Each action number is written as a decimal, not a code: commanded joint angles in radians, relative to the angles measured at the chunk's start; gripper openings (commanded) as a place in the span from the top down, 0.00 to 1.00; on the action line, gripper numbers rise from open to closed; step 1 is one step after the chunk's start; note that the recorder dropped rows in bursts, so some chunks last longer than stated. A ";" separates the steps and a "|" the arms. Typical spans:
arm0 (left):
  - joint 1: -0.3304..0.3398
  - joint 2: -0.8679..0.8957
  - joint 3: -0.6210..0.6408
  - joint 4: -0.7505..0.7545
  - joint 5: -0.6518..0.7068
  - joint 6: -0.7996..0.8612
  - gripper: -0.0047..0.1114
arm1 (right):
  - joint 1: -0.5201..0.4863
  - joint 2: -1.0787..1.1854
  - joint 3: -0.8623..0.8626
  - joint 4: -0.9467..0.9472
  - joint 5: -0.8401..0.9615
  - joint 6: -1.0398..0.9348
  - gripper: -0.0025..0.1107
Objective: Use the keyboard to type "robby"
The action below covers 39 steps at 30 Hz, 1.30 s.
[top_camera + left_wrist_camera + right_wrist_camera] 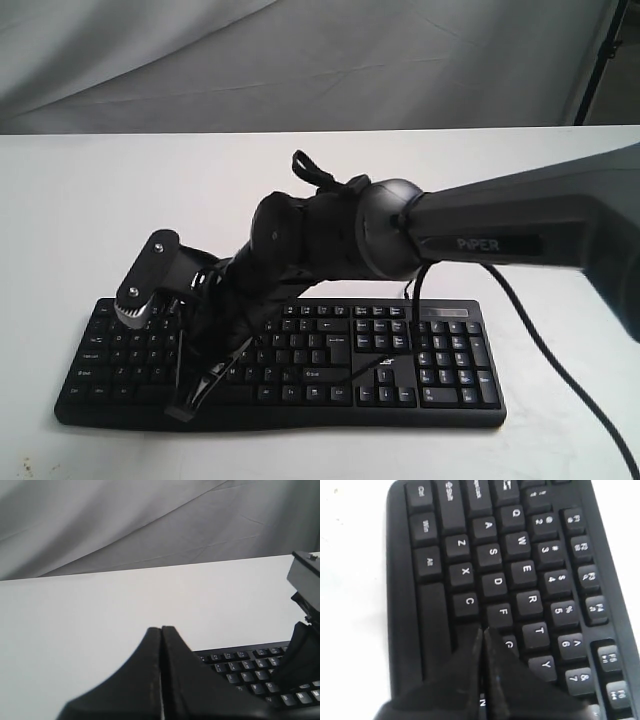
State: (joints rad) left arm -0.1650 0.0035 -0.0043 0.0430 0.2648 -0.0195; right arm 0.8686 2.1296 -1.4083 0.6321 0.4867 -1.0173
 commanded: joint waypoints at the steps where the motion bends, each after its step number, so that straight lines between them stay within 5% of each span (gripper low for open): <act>1: -0.006 -0.003 0.004 0.005 -0.005 -0.003 0.96 | -0.004 -0.031 -0.002 -0.015 -0.016 0.001 0.98; 39: -0.006 -0.003 0.004 0.005 -0.005 -0.003 0.96 | -0.073 0.041 -0.060 0.026 0.000 -0.055 0.98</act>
State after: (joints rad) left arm -0.1650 0.0035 -0.0043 0.0430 0.2648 -0.0195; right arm 0.8070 2.1740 -1.4611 0.6528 0.4824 -1.0675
